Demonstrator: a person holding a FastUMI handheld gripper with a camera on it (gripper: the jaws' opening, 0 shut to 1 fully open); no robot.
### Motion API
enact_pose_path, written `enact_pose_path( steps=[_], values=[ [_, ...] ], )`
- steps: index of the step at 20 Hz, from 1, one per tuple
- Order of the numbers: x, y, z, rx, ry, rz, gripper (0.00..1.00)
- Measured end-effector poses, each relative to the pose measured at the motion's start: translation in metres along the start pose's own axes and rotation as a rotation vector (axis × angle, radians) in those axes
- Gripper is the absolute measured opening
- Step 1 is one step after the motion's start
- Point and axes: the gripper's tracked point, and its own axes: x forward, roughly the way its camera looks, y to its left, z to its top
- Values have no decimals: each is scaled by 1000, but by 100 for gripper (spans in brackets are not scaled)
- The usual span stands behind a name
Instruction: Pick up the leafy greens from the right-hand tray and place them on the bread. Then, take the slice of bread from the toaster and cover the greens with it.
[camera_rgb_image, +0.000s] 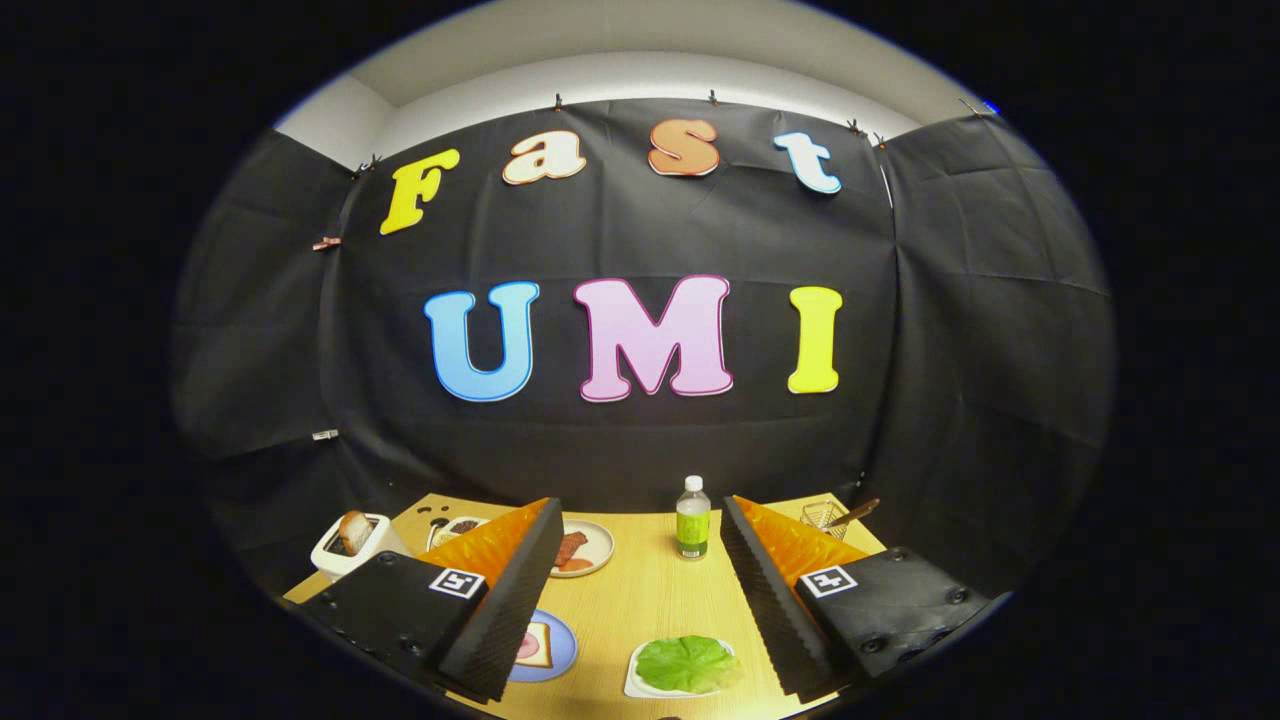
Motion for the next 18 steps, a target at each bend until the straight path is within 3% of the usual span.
enact_pose_path(
  steps=[11, 18],
  values=[
    [35, -14, -92, -83, 206, 57, 98],
    [55, -44, -207, -148, 478, 112, 99]
  ],
)
